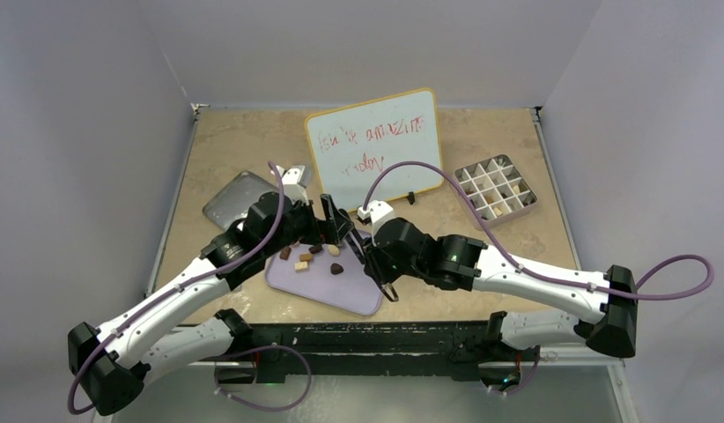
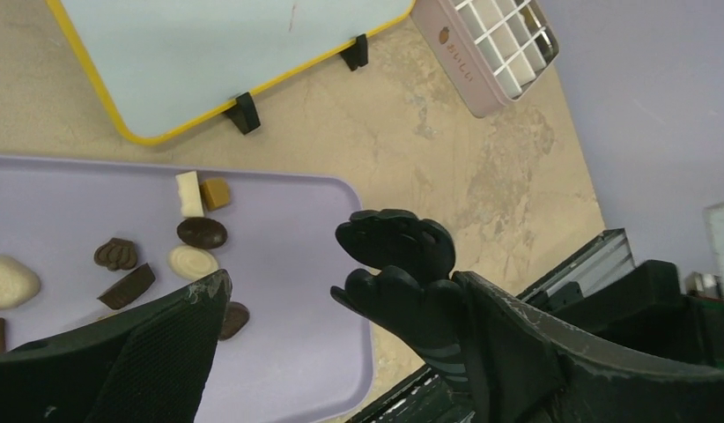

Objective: Pack the chocolate
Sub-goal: Adjust the clamp.

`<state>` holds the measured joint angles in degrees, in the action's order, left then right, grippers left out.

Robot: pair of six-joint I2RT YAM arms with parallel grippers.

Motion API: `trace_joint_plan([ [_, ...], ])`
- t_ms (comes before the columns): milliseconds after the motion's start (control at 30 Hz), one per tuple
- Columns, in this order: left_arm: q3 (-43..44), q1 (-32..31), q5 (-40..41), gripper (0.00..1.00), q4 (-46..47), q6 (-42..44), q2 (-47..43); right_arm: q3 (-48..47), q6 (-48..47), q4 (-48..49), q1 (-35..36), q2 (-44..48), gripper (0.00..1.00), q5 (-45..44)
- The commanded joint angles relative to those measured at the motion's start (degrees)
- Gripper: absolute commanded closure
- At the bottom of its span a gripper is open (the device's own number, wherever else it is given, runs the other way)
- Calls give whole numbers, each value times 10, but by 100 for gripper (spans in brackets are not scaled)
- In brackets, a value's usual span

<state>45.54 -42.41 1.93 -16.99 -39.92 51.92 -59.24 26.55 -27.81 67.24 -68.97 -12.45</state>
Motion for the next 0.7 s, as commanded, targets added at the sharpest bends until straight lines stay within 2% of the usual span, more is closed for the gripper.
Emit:
trace_joint_plan([
  [0,18,-1,37,8,-24,-4,16,-20,-9,5,4,26,66,-21],
  [400,-40,-1,52,13,-52,-17,2,-23,-5,-27,3,56,66,-77],
  [667,-53,0,54,14,-60,-14,-12,-34,-3,-41,4,40,66,-96],
])
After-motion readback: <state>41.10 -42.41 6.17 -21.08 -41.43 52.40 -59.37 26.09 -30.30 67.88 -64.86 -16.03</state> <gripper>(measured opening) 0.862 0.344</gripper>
